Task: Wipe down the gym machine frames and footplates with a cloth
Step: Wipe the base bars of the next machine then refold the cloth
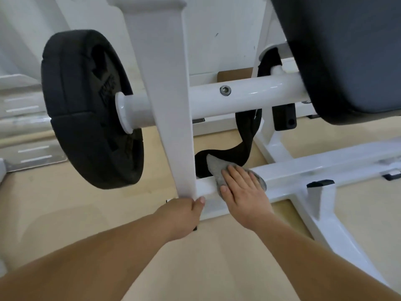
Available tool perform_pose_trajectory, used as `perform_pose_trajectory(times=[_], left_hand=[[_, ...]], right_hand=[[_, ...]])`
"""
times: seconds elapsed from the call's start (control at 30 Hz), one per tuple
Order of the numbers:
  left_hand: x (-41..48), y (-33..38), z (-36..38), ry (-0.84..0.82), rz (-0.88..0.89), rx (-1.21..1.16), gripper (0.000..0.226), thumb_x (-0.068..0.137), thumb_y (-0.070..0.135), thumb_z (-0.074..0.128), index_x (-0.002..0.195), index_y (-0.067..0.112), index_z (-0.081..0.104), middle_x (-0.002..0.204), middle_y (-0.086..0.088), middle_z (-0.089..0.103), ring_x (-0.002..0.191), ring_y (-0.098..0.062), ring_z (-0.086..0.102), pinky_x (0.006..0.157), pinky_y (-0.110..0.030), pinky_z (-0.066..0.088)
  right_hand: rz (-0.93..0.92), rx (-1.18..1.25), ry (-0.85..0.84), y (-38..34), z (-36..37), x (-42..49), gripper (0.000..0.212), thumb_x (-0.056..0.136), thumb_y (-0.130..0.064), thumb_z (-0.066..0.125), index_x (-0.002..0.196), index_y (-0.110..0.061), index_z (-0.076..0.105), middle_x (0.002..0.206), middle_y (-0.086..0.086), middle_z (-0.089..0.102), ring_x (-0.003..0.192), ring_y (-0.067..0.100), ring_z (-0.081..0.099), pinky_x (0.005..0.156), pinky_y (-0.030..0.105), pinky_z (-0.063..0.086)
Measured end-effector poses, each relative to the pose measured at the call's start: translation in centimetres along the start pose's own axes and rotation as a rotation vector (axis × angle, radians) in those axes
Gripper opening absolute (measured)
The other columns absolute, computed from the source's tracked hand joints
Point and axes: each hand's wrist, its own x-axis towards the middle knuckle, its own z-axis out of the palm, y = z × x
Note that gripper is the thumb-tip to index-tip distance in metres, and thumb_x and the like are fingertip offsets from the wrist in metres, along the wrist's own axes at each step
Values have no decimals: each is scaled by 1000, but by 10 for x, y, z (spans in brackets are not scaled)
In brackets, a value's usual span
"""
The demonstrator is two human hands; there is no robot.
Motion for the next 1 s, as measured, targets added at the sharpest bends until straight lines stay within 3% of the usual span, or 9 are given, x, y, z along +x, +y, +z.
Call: perform_pose_trajectory(times=[0.13, 0.23, 0.3, 0.4, 0.57, 0.63, 0.77, 0.9, 1.0], left_hand=[[-3, 21, 13, 71, 50, -230, 61, 107, 58, 14, 129, 23, 60, 123, -6, 65, 115, -21, 59, 102, -33, 41], [-4, 19, 27, 148, 146, -176, 60, 106, 58, 25, 159, 30, 29, 159, 2, 41, 144, -17, 39, 115, -33, 33], [-3, 12, 30, 216, 266, -16, 61, 107, 53, 29, 162, 31, 16, 163, 7, 32, 147, -13, 32, 115, -32, 34], [3, 9, 35, 329, 385, 54, 58, 108, 49, 35, 161, 32, 20, 166, 16, 19, 151, -6, 21, 119, -27, 29], [20, 12, 55, 373, 392, 111, 66, 106, 53, 20, 164, 25, 11, 171, 13, -6, 153, 1, -13, 118, -16, -5], [27, 11, 61, 433, 371, 116, 75, 98, 59, 8, 163, 24, 22, 171, 12, 5, 151, 3, -7, 115, -16, -3], [26, 12, 63, 447, 334, 254, 64, 95, 56, 35, 139, 20, 64, 152, 4, 52, 142, -8, 46, 113, -26, 29], [25, 9, 61, 448, 361, 283, 62, 95, 54, 40, 137, 16, 65, 148, 0, 57, 138, -13, 52, 117, -24, 23], [25, 10, 62, 466, 354, 304, 63, 96, 55, 40, 139, 15, 64, 149, -1, 57, 139, -14, 52, 115, -28, 23]], right_hand=[[122, 9, -41, 15, -10, 7, 68, 101, -61, -1, 163, -36, 4, 172, -7, -2, 157, 14, -13, 127, 42, -11], [107, 3, -73, 4, -6, 7, 68, 100, -65, 0, 163, -38, -1, 172, -5, -9, 156, 17, -20, 125, 45, -16], [32, -19, -82, 1, -3, 0, 74, 94, -68, -11, 162, -39, -4, 171, -7, -12, 155, 16, -24, 125, 45, -17], [-59, -42, -84, 20, -7, 0, 88, 84, -72, -28, 162, -41, 0, 172, -9, -8, 155, 10, -21, 126, 43, -14], [-20, -26, -32, 66, -20, 15, 102, 80, -77, -29, 162, -38, 19, 171, -10, 11, 157, 12, -3, 128, 42, -5], [23, -23, 16, 88, -21, 19, 99, 85, -76, -24, 160, -36, 28, 168, -9, 21, 157, 13, 4, 128, 42, -1], [166, 13, 104, 96, -18, 12, 84, 95, -69, -12, 160, -33, 27, 169, -3, 21, 157, 17, 5, 128, 43, -2], [157, -26, 80, 65, 1, -13, 70, 99, -63, -5, 163, -34, -2, 172, -6, -7, 156, 14, -19, 127, 43, -12], [106, -54, 70, 90, -8, -18, 71, 97, -66, -10, 161, -36, -1, 172, -7, -3, 157, 11, -16, 128, 42, -9]])
